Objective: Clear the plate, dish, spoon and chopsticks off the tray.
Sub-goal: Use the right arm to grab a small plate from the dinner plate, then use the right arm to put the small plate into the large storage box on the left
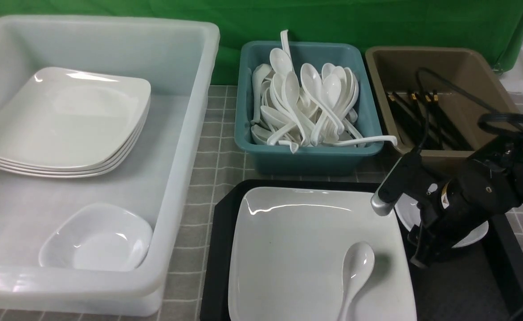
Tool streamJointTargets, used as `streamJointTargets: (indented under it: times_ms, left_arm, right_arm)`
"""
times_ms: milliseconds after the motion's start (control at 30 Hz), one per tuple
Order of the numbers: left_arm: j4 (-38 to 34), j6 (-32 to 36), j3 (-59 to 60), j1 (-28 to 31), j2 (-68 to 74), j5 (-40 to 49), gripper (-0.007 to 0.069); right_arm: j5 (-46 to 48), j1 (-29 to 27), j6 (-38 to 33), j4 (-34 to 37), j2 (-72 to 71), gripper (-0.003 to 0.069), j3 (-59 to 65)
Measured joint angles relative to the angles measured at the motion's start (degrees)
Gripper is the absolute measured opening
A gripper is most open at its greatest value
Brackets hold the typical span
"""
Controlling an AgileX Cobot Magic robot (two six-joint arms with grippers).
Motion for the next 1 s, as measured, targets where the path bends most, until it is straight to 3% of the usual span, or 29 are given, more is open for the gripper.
streamJointTargets:
  times_ms: [67,233,300,433,633,733,833,867,900,1000]
  left_arm:
    - [0.0,0.0,0.4,0.0,0.0,-0.06,0.0008]
    - [0.0,0.0,1.72,0.0,0.0,0.06,0.0008]
    - [0.0,0.0,2.09,0.0,0.0,0.01,0.0008]
    - [0.0,0.15,2.09,0.0,0.0,-2.1,0.0008]
    - [1.03,1.13,2.09,0.0,0.0,-4.76,0.0008]
    - [3.56,-0.84,2.09,0.0,0.0,-4.63,0.0008]
    - [9.41,-6.32,2.09,0.0,-0.76,-4.31,0.0008]
    - [9.92,-7.14,2.09,0.0,-0.87,-4.22,0.0008]
    - [14.36,-10.82,2.09,0.0,-2.18,-3.68,0.0008]
    - [19.05,-15.01,2.09,0.0,-4.57,-1.7,0.0008]
  right_arm:
    - [-0.23,0.0,0.0,-0.07,0.22,0.0421,-0.05]
    - [0.38,0.33,-0.1,-0.55,0.06,0.0211,-0.19]
    - [1.43,1.05,-0.1,-1.48,-1.4,0.0165,-0.31]
    - [6.07,5.92,1.0,-1.26,-8.04,0.0067,-0.31]
    - [15.2,16.79,12.0,0.0,-16.63,0.0064,-6.98]
    - [17.89,26.05,16.32,0.42,-18.52,0.0064,-17.53]
    - [16.93,34.58,13.42,3.27,-15.6,0.0064,-27.03]
    - [16.54,35.12,12.63,3.53,-15.24,0.0064,-28.55]
    - [15.01,39.29,8.57,6.36,-10.42,0.0064,-35.33]
    - [14.77,43.57,2.9,10.7,-1.17,0.0064,-47.17]
